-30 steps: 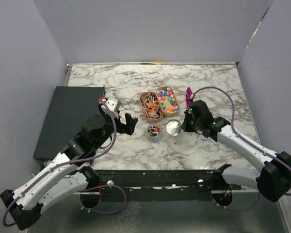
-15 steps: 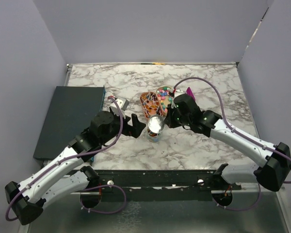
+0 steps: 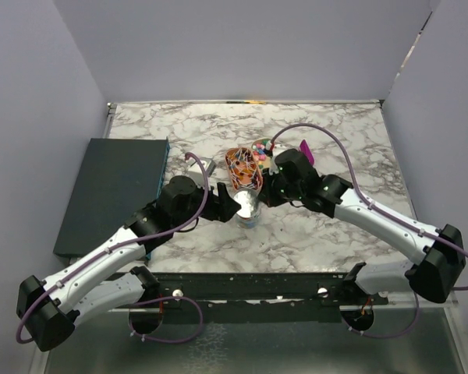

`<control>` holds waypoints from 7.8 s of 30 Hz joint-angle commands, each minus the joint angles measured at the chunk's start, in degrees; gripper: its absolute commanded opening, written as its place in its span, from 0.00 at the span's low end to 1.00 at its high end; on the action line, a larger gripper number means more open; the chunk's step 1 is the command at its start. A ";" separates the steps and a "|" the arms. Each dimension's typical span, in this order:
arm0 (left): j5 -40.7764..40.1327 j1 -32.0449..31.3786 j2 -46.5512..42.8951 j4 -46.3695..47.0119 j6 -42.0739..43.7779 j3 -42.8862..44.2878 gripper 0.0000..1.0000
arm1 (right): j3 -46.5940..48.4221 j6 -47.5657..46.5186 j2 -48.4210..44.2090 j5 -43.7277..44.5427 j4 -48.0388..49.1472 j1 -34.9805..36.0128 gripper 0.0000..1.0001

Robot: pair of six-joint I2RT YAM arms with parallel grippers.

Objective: Pack the candies
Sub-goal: Pick up the bottle lid at the center of the board.

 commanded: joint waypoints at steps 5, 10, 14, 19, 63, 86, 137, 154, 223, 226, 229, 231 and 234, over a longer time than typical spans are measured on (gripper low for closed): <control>9.34 0.30 -0.13 14.70 -11.25 -5.15 0.63 | -1.46 -0.88 -6.75 -5.72 0.23 0.36 0.01; 13.67 0.28 -0.10 23.63 -17.65 -8.08 0.57 | -3.04 -0.34 -9.41 -6.14 -0.40 0.39 0.01; 15.08 0.33 -0.54 28.54 -21.00 -9.36 0.52 | -4.10 -0.11 -10.89 -5.43 -0.87 0.42 0.01; 16.33 0.36 -1.21 32.74 -24.80 -10.89 0.42 | -5.14 0.40 -12.54 -4.88 -1.08 0.37 0.01; 22.29 13.78 1.78 39.34 -57.80 -19.80 0.00 | -13.91 -51.83 -21.92 -9.17 18.82 14.05 0.56; 22.28 14.36 -0.77 38.96 -67.96 -22.91 0.00 | -25.40 -78.63 -13.92 23.30 38.07 32.64 0.49; 11.16 14.36 -8.88 14.02 -36.76 -10.60 0.73 | -18.39 -53.29 -15.53 27.79 22.94 33.74 0.01; 8.76 14.36 -12.45 4.27 -8.39 -2.75 0.83 | -1.98 -23.24 -11.44 -19.12 5.85 5.77 0.01; 35.30 14.36 -7.45 50.62 -40.54 -16.73 0.00 | -21.48 28.21 -17.42 -55.89 48.04 -17.35 0.26; 34.91 14.34 -7.21 50.41 -40.56 -16.75 0.00 | -21.23 28.17 -16.99 -55.73 47.94 -16.68 0.24; 34.63 14.36 -6.61 50.18 -40.51 -16.73 0.00 | -21.39 28.45 -16.30 -55.68 48.53 -16.02 0.16; 34.43 14.36 -6.03 49.73 -40.48 -16.81 0.00 | -21.60 28.73 -16.16 -55.31 48.84 -16.00 0.05; 33.84 14.36 -5.54 48.24 -39.93 -16.74 0.00 | -21.40 28.32 -16.16 -54.47 48.12 -16.00 0.01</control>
